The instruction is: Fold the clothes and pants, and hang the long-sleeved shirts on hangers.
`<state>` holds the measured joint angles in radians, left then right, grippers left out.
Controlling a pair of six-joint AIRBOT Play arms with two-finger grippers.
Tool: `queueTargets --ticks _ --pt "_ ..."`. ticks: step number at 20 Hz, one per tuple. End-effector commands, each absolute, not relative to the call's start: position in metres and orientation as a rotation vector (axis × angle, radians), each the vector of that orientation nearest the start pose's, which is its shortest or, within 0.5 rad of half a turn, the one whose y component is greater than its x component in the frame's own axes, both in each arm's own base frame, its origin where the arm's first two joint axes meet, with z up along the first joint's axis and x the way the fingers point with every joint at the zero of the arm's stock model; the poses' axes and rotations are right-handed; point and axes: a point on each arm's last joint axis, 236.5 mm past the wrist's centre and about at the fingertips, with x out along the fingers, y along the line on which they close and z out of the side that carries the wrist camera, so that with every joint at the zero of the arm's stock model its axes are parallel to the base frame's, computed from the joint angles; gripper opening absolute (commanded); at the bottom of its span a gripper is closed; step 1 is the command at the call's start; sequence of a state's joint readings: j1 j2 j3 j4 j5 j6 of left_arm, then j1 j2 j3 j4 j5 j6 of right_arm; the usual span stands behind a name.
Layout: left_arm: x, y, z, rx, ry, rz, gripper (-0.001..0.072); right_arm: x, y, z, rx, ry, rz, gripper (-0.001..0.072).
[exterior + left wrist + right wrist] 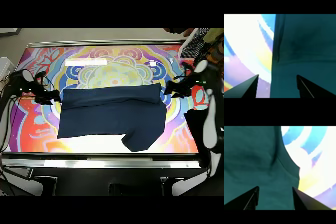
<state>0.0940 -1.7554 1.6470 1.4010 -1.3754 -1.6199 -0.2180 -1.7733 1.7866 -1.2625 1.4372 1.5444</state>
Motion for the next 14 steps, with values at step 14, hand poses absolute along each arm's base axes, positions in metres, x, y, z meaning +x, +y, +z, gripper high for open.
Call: queueTargets --ticks 14 --pt "0.314 0.032 -0.002 -0.441 1.523 0.087 0.0546 0.216 0.067 -0.094 1.043 1.691 0.054 0.0474"
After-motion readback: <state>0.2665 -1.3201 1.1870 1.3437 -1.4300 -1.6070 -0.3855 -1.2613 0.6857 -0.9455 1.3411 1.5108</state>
